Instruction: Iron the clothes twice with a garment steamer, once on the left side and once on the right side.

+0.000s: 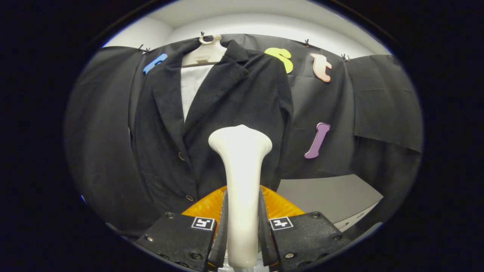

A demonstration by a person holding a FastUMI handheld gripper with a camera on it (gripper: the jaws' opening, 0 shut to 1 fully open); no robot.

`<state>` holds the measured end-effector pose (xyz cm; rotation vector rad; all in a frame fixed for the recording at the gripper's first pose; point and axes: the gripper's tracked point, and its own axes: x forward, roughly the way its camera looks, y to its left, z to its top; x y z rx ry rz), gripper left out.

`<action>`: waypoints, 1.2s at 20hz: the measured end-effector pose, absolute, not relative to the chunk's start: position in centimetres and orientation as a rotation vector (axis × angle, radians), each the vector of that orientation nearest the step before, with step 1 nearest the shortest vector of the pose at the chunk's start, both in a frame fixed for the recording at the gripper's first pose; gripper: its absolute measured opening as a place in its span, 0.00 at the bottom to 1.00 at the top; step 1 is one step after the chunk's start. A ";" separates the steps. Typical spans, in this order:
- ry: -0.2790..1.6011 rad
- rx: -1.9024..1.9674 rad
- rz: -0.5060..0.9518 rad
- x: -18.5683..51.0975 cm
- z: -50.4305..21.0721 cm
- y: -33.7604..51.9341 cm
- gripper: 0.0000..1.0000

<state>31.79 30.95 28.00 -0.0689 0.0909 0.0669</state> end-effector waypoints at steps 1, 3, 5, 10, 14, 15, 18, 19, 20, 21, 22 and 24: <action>0.101 -0.071 0.069 31.7 27.4 31.0 0.39; 0.121 -0.083 0.070 31.7 26.2 30.8 0.39; 0.140 -0.091 0.068 31.6 25.0 30.6 0.39; 0.175 -0.108 0.061 31.2 22.3 30.1 0.39; 0.217 -0.118 0.063 30.8 19.7 29.7 0.39; 0.225 -0.119 0.063 30.8 19.1 29.6 0.39; 0.238 -0.115 0.053 30.6 17.4 29.2 0.40; 0.240 -0.113 0.050 30.6 17.1 29.2 0.39; 0.248 -0.110 0.047 30.6 16.5 29.1 0.40; 0.250 -0.106 0.046 30.6 16.1 29.1 0.40; 0.250 -0.108 0.046 30.7 15.8 29.1 0.40; 0.253 -0.111 0.047 30.7 15.6 29.1 0.40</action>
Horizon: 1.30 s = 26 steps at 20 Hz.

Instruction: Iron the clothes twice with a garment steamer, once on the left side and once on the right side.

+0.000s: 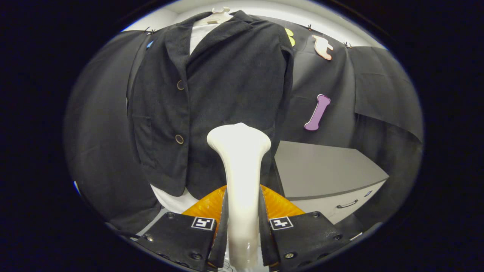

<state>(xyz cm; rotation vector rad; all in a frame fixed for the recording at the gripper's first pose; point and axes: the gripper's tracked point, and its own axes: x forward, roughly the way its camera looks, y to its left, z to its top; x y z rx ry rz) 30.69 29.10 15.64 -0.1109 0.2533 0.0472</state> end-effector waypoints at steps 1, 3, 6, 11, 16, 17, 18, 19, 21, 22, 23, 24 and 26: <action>0.257 -0.111 0.048 30.8 15.4 29.1 0.40; 0.262 -0.115 0.047 30.9 14.8 29.1 0.40; 0.288 -0.110 0.053 31.2 13.1 29.0 0.39; 0.333 -0.104 0.066 31.6 9.7 28.8 0.40; 0.369 -0.117 0.073 31.1 6.9 28.6 0.40; 0.376 -0.121 0.075 31.1 6.4 28.6 0.40; 0.391 -0.121 0.078 31.0 5.6 28.8 0.40; 0.403 -0.121 0.078 30.9 5.0 28.9 0.40; 0.417 -0.135 0.075 31.0 4.6 28.7 0.40; 0.421 -0.136 0.077 31.1 4.4 28.6 0.40; 0.424 -0.133 0.080 31.0 4.6 28.6 0.40; 0.423 -0.125 0.080 30.9 4.8 28.5 0.40; 0.409 -0.118 0.078 30.4 6.0 28.2 0.40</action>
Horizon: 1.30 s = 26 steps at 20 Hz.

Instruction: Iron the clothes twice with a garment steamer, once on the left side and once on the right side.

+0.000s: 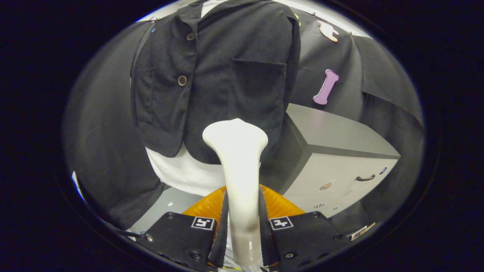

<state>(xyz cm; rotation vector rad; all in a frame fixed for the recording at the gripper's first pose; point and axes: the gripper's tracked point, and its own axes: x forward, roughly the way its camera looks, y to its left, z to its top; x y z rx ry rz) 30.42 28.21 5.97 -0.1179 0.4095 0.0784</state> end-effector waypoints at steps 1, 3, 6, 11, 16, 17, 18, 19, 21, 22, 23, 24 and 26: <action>0.396 -0.118 0.079 30.3 6.8 28.2 0.40; 0.382 -0.119 0.083 29.9 8.3 28.2 0.39; 0.342 -0.107 0.086 29.1 11.7 28.4 0.40; 0.232 -0.112 0.100 27.9 19.2 30.0 0.39; 0.117 -0.103 0.112 26.8 27.6 32.5 0.40; 0.103 -0.098 0.115 26.8 29.0 33.0 0.40; 0.085 -0.092 0.123 26.5 30.3 33.8 0.40; 0.065 -0.089 0.131 26.5 31.7 34.5 0.40; 0.025 -0.089 0.142 25.8 34.5 35.6 0.40; 0.009 -0.084 0.146 25.7 35.7 36.5 0.40; -0.004 -0.078 0.151 25.6 36.8 37.4 0.40; -0.018 -0.074 0.155 25.6 38.0 38.1 0.40; -0.050 -0.081 0.162 25.7 40.0 39.6 0.40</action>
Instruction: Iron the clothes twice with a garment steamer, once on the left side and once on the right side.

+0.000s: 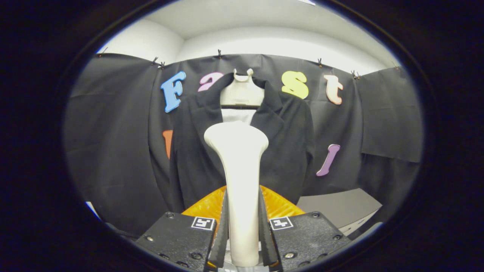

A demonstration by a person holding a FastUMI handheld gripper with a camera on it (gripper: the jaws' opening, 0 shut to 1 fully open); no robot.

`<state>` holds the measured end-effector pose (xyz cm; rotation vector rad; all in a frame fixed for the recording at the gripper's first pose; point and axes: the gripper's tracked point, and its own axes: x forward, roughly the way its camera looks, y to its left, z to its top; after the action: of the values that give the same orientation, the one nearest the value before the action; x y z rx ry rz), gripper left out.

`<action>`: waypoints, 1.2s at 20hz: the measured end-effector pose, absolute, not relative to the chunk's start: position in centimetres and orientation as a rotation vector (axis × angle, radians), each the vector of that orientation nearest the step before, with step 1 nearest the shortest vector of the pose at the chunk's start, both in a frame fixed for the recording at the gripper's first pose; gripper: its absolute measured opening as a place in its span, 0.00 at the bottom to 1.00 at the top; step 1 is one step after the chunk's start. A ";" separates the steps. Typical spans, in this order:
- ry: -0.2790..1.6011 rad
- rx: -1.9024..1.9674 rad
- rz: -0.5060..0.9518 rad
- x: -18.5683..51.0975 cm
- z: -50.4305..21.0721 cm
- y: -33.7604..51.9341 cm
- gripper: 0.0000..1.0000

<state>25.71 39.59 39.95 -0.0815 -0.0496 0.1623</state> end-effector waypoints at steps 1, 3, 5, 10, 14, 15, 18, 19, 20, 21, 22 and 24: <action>-0.063 -0.092 0.170 25.8 40.9 40.4 0.40; -0.088 -0.096 0.178 26.0 42.4 42.0 0.40; -0.098 -0.104 0.183 25.9 42.8 44.1 0.40; -0.106 -0.121 0.198 27.2 43.6 47.7 0.40; -0.084 -0.126 0.177 29.7 43.4 49.6 0.39; -0.079 -0.132 0.171 30.2 43.2 49.8 0.40; -0.077 -0.150 0.152 31.2 42.4 50.0 0.40; -0.073 -0.153 0.150 31.3 42.1 50.0 0.40; -0.064 -0.154 0.151 31.5 41.6 50.1 0.40; -0.059 -0.160 0.149 31.6 41.2 50.2 0.40; -0.062 -0.169 0.145 31.5 40.9 50.2 0.39; -0.052 -0.177 0.145 31.4 40.1 50.2 0.40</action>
<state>31.35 50.22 40.07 -0.1768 -0.0524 0.1450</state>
